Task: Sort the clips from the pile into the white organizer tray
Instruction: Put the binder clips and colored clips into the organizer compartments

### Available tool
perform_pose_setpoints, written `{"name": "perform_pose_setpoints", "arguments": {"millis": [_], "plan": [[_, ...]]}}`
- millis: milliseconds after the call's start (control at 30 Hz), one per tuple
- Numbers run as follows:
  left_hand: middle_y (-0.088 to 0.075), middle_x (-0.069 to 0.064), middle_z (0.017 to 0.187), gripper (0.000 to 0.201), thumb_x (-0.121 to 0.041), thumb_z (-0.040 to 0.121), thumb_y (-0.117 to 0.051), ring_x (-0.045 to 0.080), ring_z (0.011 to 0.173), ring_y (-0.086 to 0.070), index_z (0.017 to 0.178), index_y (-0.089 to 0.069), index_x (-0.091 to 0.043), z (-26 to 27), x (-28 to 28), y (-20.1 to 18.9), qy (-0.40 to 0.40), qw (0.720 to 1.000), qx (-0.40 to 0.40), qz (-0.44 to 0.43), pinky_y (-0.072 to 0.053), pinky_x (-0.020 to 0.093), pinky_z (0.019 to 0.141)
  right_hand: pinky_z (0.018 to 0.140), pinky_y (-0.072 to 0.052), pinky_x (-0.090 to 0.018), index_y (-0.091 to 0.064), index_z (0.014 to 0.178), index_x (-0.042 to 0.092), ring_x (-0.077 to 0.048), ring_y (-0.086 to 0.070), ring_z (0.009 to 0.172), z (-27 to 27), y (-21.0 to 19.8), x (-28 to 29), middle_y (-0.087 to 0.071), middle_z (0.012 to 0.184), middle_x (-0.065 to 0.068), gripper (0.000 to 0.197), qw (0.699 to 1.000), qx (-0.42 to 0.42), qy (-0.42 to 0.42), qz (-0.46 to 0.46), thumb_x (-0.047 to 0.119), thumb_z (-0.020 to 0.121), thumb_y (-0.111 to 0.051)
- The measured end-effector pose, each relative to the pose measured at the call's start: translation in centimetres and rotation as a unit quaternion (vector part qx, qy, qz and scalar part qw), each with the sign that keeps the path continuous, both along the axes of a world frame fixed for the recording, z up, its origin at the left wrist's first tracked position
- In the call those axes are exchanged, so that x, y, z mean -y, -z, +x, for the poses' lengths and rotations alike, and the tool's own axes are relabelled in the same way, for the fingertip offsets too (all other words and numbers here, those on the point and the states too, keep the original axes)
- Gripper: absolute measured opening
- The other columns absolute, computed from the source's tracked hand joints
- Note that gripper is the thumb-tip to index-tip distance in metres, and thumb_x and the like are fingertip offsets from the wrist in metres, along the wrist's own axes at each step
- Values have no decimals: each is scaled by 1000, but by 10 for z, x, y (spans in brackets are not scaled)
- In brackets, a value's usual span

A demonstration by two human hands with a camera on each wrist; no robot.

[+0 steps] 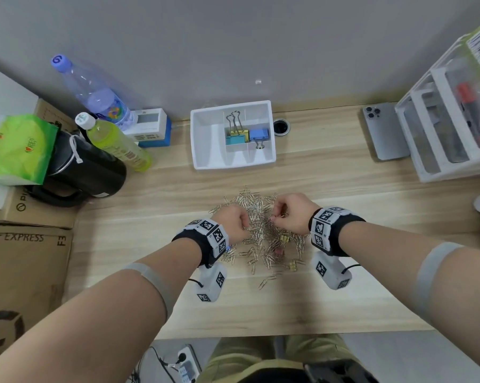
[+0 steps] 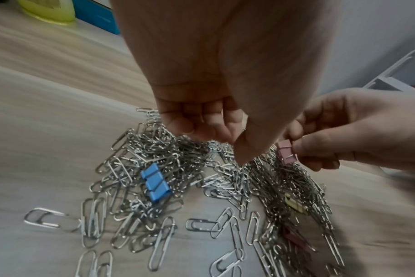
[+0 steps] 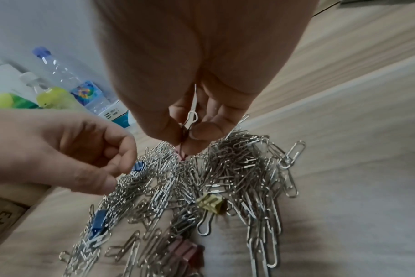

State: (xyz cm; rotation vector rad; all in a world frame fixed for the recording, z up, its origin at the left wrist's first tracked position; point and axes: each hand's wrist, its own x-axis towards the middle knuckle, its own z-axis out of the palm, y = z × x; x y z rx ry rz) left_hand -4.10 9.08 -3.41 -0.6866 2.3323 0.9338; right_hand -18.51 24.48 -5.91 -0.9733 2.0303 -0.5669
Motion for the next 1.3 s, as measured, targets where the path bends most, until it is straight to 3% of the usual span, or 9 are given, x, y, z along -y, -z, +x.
{"name": "perform_pose_setpoints", "arguments": {"millis": [200,267,433,567,833,967,1100,1167,1300], "plan": [[-64,-3,72,24,-23,71,-77,10,58,-57,90,-63,-20,-8,-22,-2,47,998,12,48,-55,32,60,57,-50,-25,-61,83,18,-12,-62,55,-2,-2,-6,-69,70,-2,10,986,134,99,22,14,86,-70],[-63,-5,70,27,-22,68,-78,10,58,-57,90,-63,-22,-11,-33,0,69,996,17,54,-53,30,57,54,-46,-24,-64,88,18,-10,-60,51,0,-1,-8,-67,65,-1,2,985,133,102,41,19,90,-65],[-61,-8,72,30,-25,66,-82,9,62,-57,91,-65,-21,-20,-50,7,138,990,14,25,-49,25,57,57,-45,-27,-70,88,7,-18,-55,53,-2,4,-11,-61,62,-5,25,987,107,82,82,27,94,-57],[-59,-10,68,27,-29,66,-82,10,61,-57,89,-69,-21,-23,-57,12,153,988,1,10,-51,29,60,40,-37,-15,-70,81,5,-13,-53,50,-3,5,-15,-65,66,-5,25,982,157,77,76,22,93,-57],[-48,-16,59,20,-28,69,-75,1,56,-46,89,-72,-31,-26,-69,14,243,970,-21,-18,-44,23,58,35,-31,-15,-68,75,13,-13,-47,46,-5,4,-19,-60,60,-1,19,971,204,113,58,13,91,-58],[-48,-21,52,14,-24,77,-70,-4,51,-44,88,-77,-29,-27,-73,13,219,975,-29,-8,-48,21,65,38,-33,-18,-67,75,10,-16,-47,48,-7,9,-23,-64,68,-11,19,969,202,130,57,17,90,-58],[-48,-22,49,10,-21,79,-69,-6,46,-45,83,-78,-25,-31,-71,9,201,979,-42,8,-39,12,56,42,-37,-22,-68,78,5,-20,-53,52,-8,10,-26,-68,75,-23,24,971,197,118,67,23,90,-59],[-50,-19,52,6,-20,78,-70,-3,49,-47,79,-76,-21,-31,-66,8,183,982,-47,15,-36,11,53,42,-37,-21,-67,77,11,-18,-53,49,-8,7,-26,-67,67,-15,24,972,191,114,73,25,93,-58],[-65,-7,68,3,-16,75,-68,9,63,-62,72,-68,-17,-29,-56,6,102,993,-49,38,-54,24,59,46,-39,-23,-63,76,18,-12,-46,34,-8,0,-26,-63,48,-2,24,972,187,115,81,34,94,-61]]}}
